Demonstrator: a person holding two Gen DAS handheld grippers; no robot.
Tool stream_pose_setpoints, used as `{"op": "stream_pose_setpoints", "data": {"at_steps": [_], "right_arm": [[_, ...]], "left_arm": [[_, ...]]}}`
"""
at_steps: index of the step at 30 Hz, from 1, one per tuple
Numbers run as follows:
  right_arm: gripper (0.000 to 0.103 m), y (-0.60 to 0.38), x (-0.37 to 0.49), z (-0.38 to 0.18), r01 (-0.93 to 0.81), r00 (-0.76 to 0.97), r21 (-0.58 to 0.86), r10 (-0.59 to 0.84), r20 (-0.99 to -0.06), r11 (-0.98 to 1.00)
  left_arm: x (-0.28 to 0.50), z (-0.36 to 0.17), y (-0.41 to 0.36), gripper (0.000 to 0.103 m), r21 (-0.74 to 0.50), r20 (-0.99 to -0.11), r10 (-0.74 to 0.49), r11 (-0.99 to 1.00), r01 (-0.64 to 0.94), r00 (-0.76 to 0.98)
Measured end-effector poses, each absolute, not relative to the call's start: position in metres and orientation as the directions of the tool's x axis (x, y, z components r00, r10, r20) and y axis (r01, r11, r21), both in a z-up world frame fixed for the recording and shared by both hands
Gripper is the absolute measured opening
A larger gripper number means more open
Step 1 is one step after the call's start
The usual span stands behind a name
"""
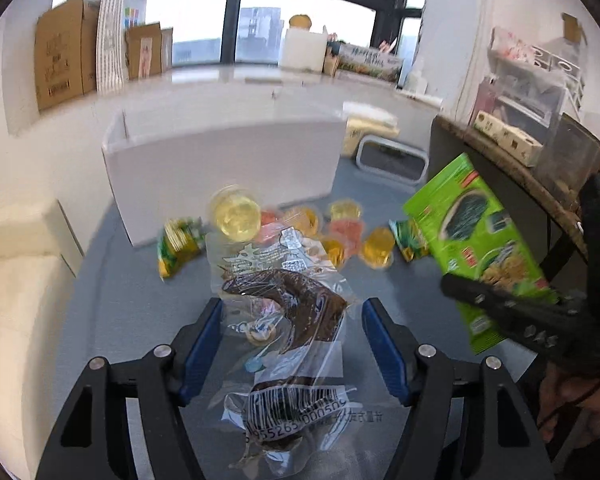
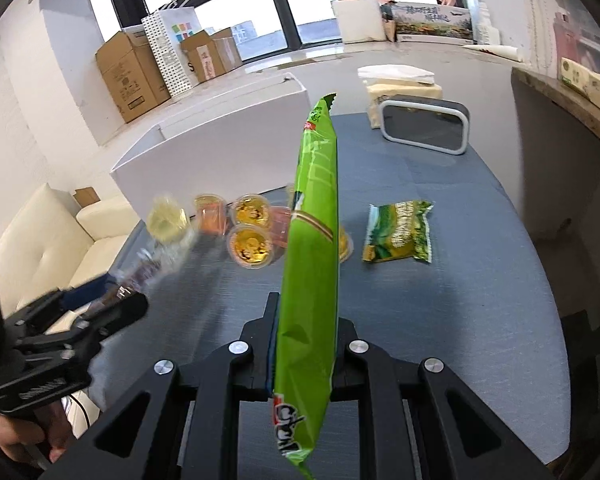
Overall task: Organize snacks
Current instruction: 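Carry the seaweed bag and dried-meat bag into the white box and release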
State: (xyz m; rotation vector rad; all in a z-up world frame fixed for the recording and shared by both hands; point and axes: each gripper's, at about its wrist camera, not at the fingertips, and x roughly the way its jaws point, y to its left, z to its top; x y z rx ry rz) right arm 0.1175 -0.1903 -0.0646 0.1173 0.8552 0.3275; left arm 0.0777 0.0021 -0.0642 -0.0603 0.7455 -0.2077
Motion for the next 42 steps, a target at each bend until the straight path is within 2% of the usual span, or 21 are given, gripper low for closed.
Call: {"op": "stream_pose_setpoints", "data": {"at_steps": [6,17,27,35,36,37,38,39,40,42], "right_arm": [[0.017,-0.18,0.12,-0.05,-0.27,0.626,0.23,0.352,-0.696,0.935],[0.017,-0.155,0.157,-0.009,-0.354,0.667,0.176,0.381,-0.64,0.918],[0.017,-0.096,0.264,0.017,-0.446,0.63,0.18,0.45,-0.633,0.877],[0.019,-0.045,0.367,0.012,-0.455,0.574,0.159,0.425,-0.699,0.876],[0.026,-0.039,0.376,0.01,-0.462,0.565,0.148,0.419,-0.711,0.875],[0.039,-0.037,0.382,0.007,-0.468,0.552,0.143,0.415,-0.723,0.872],[0.083,-0.035,0.389,0.003,-0.462,0.545,0.126,0.393,-0.74,0.878],[0.103,-0.036,0.393,0.001,-0.436,0.562,0.106,0.362,-0.744,0.894],[0.103,-0.041,0.394,0.0,-0.408,0.591,0.1,0.346,-0.729,0.907],[0.103,-0.049,0.392,-0.002,-0.388,0.615,0.106,0.343,-0.71,0.915]], "left_arm": [[0.073,-0.029,0.009,0.074,-0.129,-0.598,-0.222,0.975,0.181,0.77],[0.105,-0.006,0.016,0.074,-0.107,-0.563,-0.221,0.975,0.196,0.796],[0.205,0.015,0.069,0.074,-0.041,-0.548,-0.121,0.992,0.118,0.828],[0.293,0.005,0.107,0.079,-0.014,-0.576,-0.03,1.0,0.026,0.817],[0.301,0.001,0.11,0.079,-0.019,-0.589,-0.011,1.0,0.0,0.808],[0.307,-0.002,0.113,0.082,-0.022,-0.6,0.006,0.999,-0.024,0.8],[0.312,-0.005,0.114,0.093,-0.019,-0.606,0.012,0.999,-0.03,0.795],[0.313,-0.007,0.115,0.099,-0.015,-0.601,0.022,0.999,-0.038,0.799],[0.312,-0.008,0.116,0.103,-0.009,-0.592,0.037,0.999,-0.052,0.805],[0.312,-0.012,0.118,0.103,0.002,-0.583,0.047,0.998,-0.057,0.811]]}}
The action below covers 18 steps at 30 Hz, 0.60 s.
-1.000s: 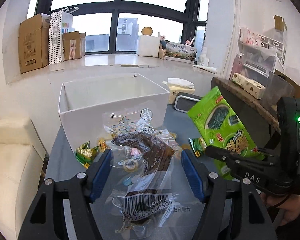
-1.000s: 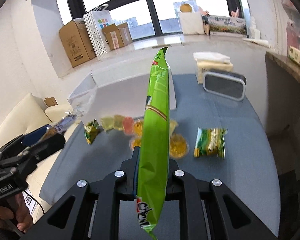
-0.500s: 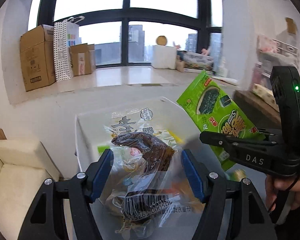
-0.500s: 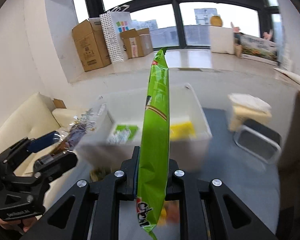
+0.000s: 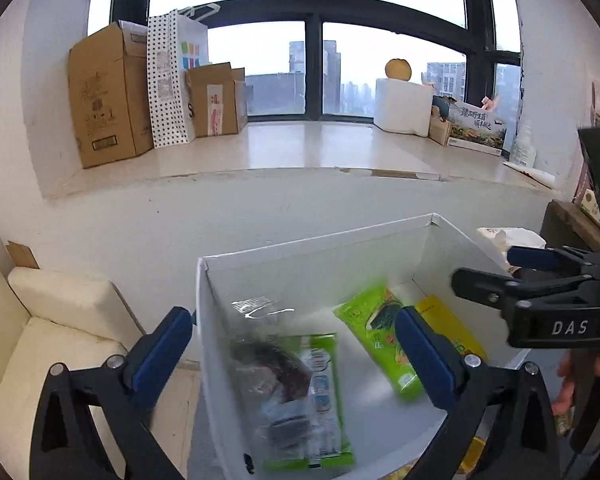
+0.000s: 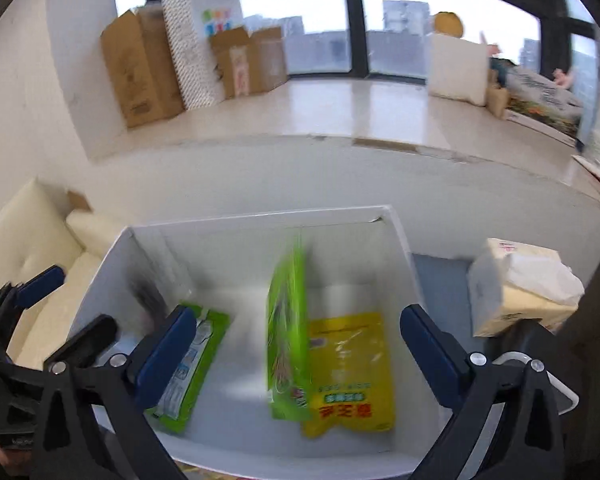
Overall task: Organize snacks
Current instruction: 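Carry the seaweed bag and dried-meat bag into the white box and release, then grasp the green pea-snack packet with the right gripper while the left gripper grasps an orange jelly cup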
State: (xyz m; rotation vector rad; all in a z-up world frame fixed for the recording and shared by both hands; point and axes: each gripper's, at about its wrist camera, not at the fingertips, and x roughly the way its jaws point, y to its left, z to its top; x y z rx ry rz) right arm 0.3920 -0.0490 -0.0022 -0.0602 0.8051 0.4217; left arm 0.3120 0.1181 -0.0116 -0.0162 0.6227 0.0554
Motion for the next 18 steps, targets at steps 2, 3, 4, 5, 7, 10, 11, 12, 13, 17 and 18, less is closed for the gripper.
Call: {"op": "stream_pose_setpoints", "data": {"at_steps": [2,3,4,5,7,10,11,12,13,17,18], "right_arm": [[0.103,-0.056,0.39,-0.008,-0.379,0.614,0.095,0.326,-0.719,0.921],[0.103,-0.059,0.388,-0.011,-0.372,0.615,0.091,0.319,-0.721,0.924],[0.103,-0.063,0.387,-0.012,-0.367,0.615,0.092,0.316,-0.723,0.926],[0.103,-0.068,0.386,-0.013,-0.36,0.613,0.098,0.314,-0.726,0.928],[0.103,-0.073,0.382,-0.012,-0.348,0.623,0.101,0.31,-0.718,0.932],[0.103,-0.083,0.37,-0.004,-0.344,0.646,0.103,0.315,-0.696,0.933],[0.103,-0.085,0.366,-0.002,-0.346,0.651,0.104,0.318,-0.689,0.932],[0.103,-0.089,0.361,0.002,-0.35,0.654,0.108,0.325,-0.683,0.931],[0.103,-0.094,0.354,0.005,-0.354,0.657,0.118,0.336,-0.675,0.928],[0.103,-0.129,0.314,0.017,-0.37,0.683,0.192,0.406,-0.607,0.909],[0.103,-0.138,0.303,0.018,-0.37,0.687,0.191,0.406,-0.602,0.909]], "left_arm": [[0.313,-0.014,0.118,0.103,-0.003,-0.598,0.041,0.999,-0.053,0.801],[0.314,-0.015,0.118,0.103,-0.007,-0.612,0.032,0.999,-0.045,0.79],[0.313,-0.015,0.118,0.103,-0.01,-0.619,0.026,0.999,-0.041,0.785],[0.312,-0.015,0.117,0.103,-0.013,-0.623,0.024,0.999,-0.041,0.782],[0.309,-0.013,0.115,0.103,-0.015,-0.635,0.024,0.999,-0.043,0.772],[0.301,-0.009,0.114,0.103,-0.022,-0.646,0.022,0.999,-0.048,0.763],[0.295,-0.007,0.114,0.103,-0.032,-0.633,0.013,0.999,-0.042,0.774],[0.291,-0.005,0.114,0.103,-0.041,-0.627,0.006,0.998,-0.041,0.779],[0.283,-0.003,0.115,0.103,-0.067,-0.621,-0.018,0.997,-0.031,0.783],[0.247,0.002,0.111,0.103,-0.133,-0.6,-0.081,0.991,0.0,0.796],[0.234,0.002,0.11,0.103,-0.151,-0.591,-0.099,0.988,0.011,0.801]]}}
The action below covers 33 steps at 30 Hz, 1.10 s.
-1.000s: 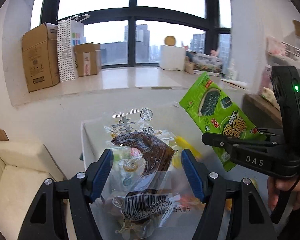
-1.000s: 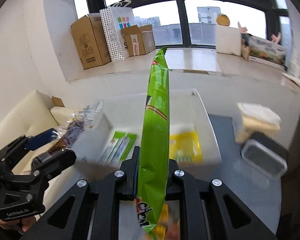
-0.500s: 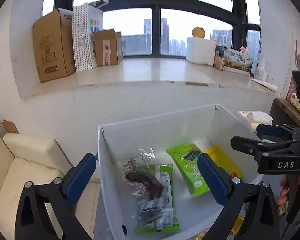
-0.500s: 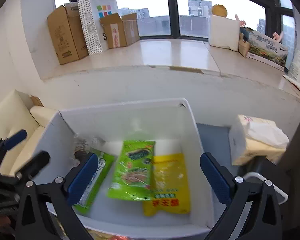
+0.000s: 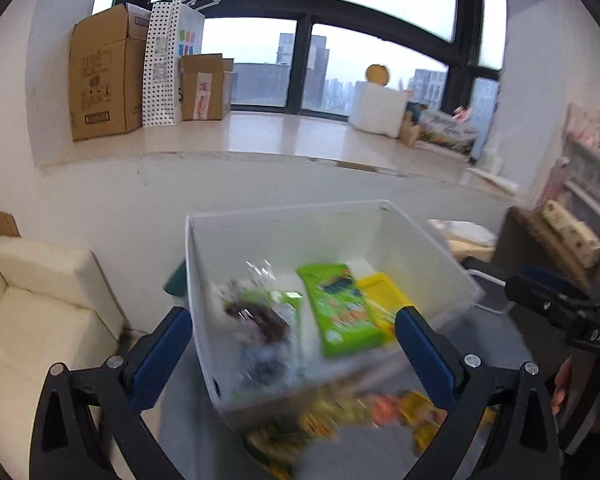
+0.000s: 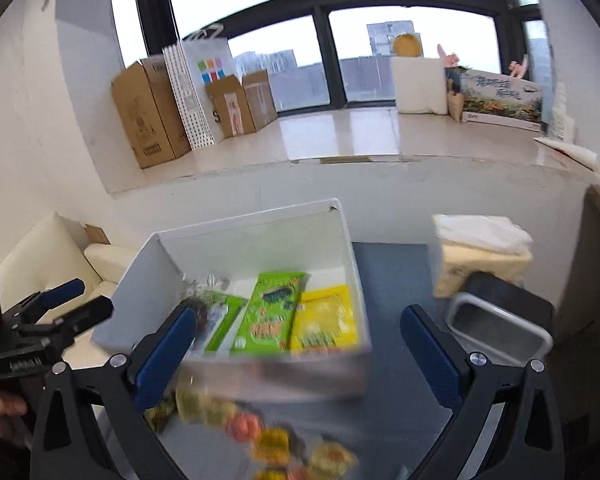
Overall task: Organize snacks
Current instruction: 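Grasp the green pea-snack packet with the right gripper while the left gripper grasps an orange jelly cup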
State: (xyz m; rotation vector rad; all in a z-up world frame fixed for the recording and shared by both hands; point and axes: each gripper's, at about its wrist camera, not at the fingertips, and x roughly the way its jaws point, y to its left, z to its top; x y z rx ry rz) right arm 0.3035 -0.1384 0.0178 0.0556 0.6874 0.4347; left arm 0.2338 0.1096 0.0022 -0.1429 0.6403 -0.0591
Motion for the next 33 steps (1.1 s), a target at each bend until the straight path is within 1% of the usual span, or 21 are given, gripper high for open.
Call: {"op": "stream_pose_setpoints", "data": {"at_steps": [4,6,9,12,16,20,24,26,27,28,29,30,31,32,33], "right_arm": [[0.103,-0.177,0.249,0.007,-0.371,0.683,0.161,0.386,-0.62,0.915],[0.103,-0.194,0.225,-0.003,-0.354,0.691,0.156,0.37,-0.621,0.922],[0.103,-0.218,0.191,-0.025,-0.305,0.709,0.142,0.324,-0.627,0.942],[0.103,-0.238,0.17,-0.05,-0.249,0.703,0.143,0.28,-0.653,0.958],[0.103,-0.254,0.172,-0.074,-0.203,0.666,0.198,0.283,-0.69,0.959],[0.103,-0.251,0.192,-0.084,-0.193,0.653,0.208,0.284,-0.702,0.959],[0.103,-0.245,0.223,-0.1,-0.15,0.615,0.215,0.261,-0.744,0.965],[0.103,-0.242,0.235,-0.108,-0.135,0.604,0.196,0.238,-0.76,0.971],[0.099,-0.241,0.239,-0.112,-0.13,0.598,0.182,0.224,-0.77,0.975],[0.092,-0.239,0.243,-0.116,-0.131,0.588,0.181,0.224,-0.778,0.975],[0.078,-0.237,0.247,-0.122,-0.131,0.568,0.177,0.22,-0.793,0.975],[0.055,-0.234,0.246,-0.121,-0.126,0.587,0.123,0.174,-0.791,0.984],[0.05,-0.232,0.246,-0.122,-0.13,0.585,0.098,0.156,-0.796,0.987],[0.043,-0.23,0.246,-0.122,-0.122,0.591,0.067,0.126,-0.797,0.99],[0.042,-0.231,0.245,-0.121,-0.116,0.591,0.061,0.118,-0.798,0.991]], "left_arm": [[0.182,-0.004,0.096,0.103,-0.17,-0.545,-0.124,0.985,0.035,0.829],[0.159,-0.013,0.085,0.103,-0.18,-0.569,-0.128,0.983,0.029,0.813],[0.135,-0.029,0.068,0.103,-0.223,-0.599,-0.179,0.973,0.052,0.78],[0.112,-0.045,0.049,0.103,-0.226,-0.633,-0.212,0.97,0.083,0.744],[0.091,-0.057,0.036,0.103,-0.189,-0.644,-0.203,0.977,0.104,0.737],[0.081,-0.062,0.044,0.103,-0.193,-0.662,-0.192,0.978,0.083,0.725],[0.076,-0.066,0.057,0.103,-0.207,-0.671,-0.181,0.977,0.053,0.719],[0.074,-0.068,0.062,0.103,-0.201,-0.675,-0.161,0.979,0.032,0.72],[0.074,-0.069,0.066,0.103,-0.196,-0.678,-0.149,0.98,0.018,0.72],[0.075,-0.071,0.069,0.103,-0.195,-0.682,-0.142,0.981,0.009,0.718],[0.075,-0.072,0.072,0.103,-0.196,-0.684,-0.136,0.981,-0.002,0.717],[0.076,-0.073,0.075,0.103,-0.199,-0.687,-0.132,0.98,-0.01,0.715],[0.076,-0.075,0.078,0.103,-0.206,-0.69,-0.132,0.978,-0.018,0.712],[0.077,-0.077,0.081,0.103,-0.214,-0.693,-0.135,0.977,-0.023,0.709],[0.078,-0.078,0.083,0.103,-0.22,-0.694,-0.134,0.975,-0.031,0.707]]}}
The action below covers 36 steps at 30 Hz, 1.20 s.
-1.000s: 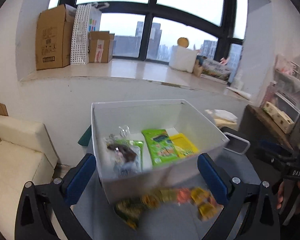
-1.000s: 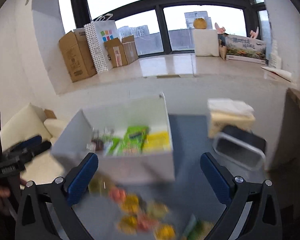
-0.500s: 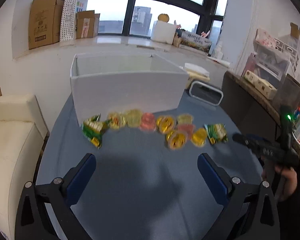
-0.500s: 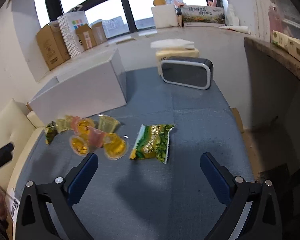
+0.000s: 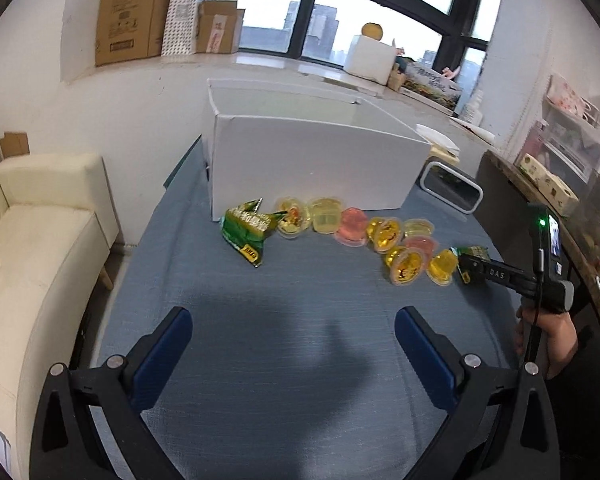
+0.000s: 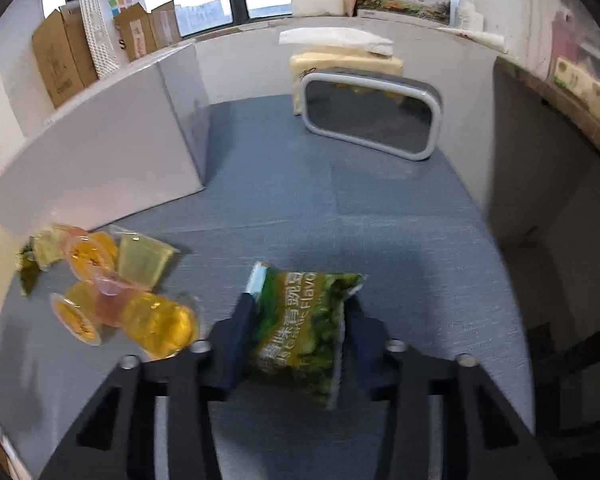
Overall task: Organize snacks
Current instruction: 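Grasp the green pea-snack packet with the right gripper while the left gripper grasps an orange jelly cup, then drop the pea-snack packet and jelly cup into the white box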
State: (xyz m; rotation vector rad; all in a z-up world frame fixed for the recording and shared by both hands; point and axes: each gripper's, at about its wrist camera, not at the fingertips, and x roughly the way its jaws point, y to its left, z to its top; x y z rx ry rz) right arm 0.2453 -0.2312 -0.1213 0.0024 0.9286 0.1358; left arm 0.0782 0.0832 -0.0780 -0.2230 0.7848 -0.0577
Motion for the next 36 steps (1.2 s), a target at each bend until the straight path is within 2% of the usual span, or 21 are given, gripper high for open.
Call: {"op": "stream_pose_setpoints", "data": {"at_steps": [7,11,18,28,30,31,33,34,35,36], "right_arm": [[0.031,-0.246,0.233,-0.117,-0.121,0.595,0.107,0.158,-0.788,0.987],[0.03,-0.252,0.213,-0.103,-0.134,0.628,0.138,0.192,-0.754,0.981],[0.03,-0.258,0.175,-0.079,-0.157,0.679,0.155,0.22,-0.7,0.975],[0.03,-0.274,0.147,-0.074,-0.153,0.68,0.193,0.245,-0.691,0.969],[0.03,-0.277,0.145,-0.075,-0.151,0.678,0.203,0.251,-0.691,0.967],[0.03,-0.277,0.145,-0.076,-0.151,0.676,0.207,0.253,-0.692,0.967],[0.03,-0.277,0.144,-0.076,-0.152,0.674,0.211,0.257,-0.693,0.966],[0.03,-0.277,0.145,-0.077,-0.154,0.672,0.213,0.261,-0.694,0.965],[0.03,-0.276,0.144,-0.077,-0.156,0.671,0.214,0.263,-0.693,0.964],[0.03,-0.274,0.144,-0.076,-0.16,0.671,0.212,0.264,-0.693,0.964]], "left_arm": [[0.092,-0.087,0.078,0.103,-0.228,-0.712,-0.147,0.973,-0.029,0.687],[0.104,-0.089,0.06,0.103,-0.244,-0.72,-0.197,0.969,0.023,0.665],[0.146,-0.094,-0.012,0.103,-0.188,-0.731,-0.236,0.972,0.143,0.64],[0.195,-0.126,-0.061,0.103,-0.117,-0.785,-0.198,0.978,0.174,0.587],[0.201,-0.132,-0.062,0.097,-0.107,-0.791,-0.185,0.98,0.166,0.583],[0.203,-0.134,-0.062,0.083,-0.105,-0.797,-0.182,0.981,0.166,0.576],[0.206,-0.136,-0.064,0.071,-0.078,-0.797,-0.165,0.982,0.172,0.581],[0.205,-0.136,-0.064,0.057,-0.082,-0.797,-0.174,0.98,0.182,0.578],[0.206,-0.135,-0.063,0.049,-0.087,-0.796,-0.182,0.978,0.189,0.577],[0.205,-0.135,-0.061,0.049,-0.104,-0.796,-0.195,0.977,0.189,0.573]]}}
